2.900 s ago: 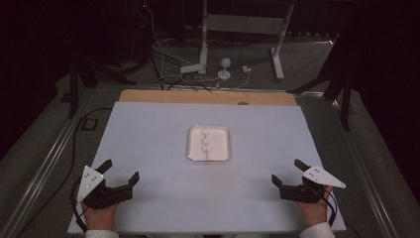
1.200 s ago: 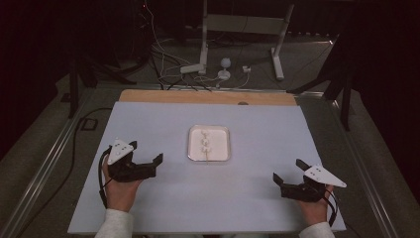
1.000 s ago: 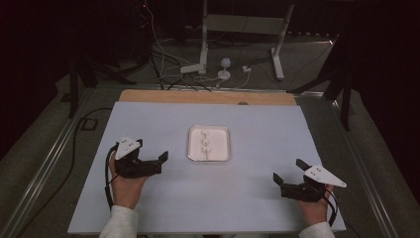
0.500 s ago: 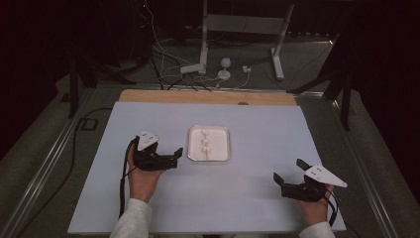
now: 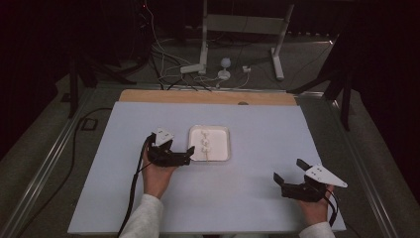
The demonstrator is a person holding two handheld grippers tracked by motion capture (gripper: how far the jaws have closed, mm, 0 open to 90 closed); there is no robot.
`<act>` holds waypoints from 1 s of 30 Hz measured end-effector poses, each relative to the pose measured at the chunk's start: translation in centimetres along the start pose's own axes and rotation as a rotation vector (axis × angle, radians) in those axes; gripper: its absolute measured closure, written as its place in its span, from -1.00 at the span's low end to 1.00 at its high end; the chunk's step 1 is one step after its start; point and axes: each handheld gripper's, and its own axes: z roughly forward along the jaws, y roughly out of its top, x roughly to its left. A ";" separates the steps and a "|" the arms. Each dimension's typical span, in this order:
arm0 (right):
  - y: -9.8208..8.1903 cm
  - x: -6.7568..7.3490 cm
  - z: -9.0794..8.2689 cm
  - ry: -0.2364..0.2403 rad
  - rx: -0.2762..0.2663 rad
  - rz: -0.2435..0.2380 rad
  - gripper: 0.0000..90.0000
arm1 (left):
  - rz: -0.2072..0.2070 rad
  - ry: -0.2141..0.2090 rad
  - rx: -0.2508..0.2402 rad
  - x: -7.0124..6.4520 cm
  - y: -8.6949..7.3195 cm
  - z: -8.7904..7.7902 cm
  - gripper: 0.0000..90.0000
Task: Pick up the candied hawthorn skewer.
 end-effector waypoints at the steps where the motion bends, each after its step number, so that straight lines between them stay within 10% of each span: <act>1: 0.0 0.0 0.0 0.000 0.000 0.000 -1.00 | 0.000 -0.001 0.006 -0.2 0.0 0.5 -0.97; 30: 0.0 -0.2 -0.1 -0.001 -0.002 0.006 -1.00 | -0.049 0.024 0.159 -3.5 -0.9 7.8 -0.83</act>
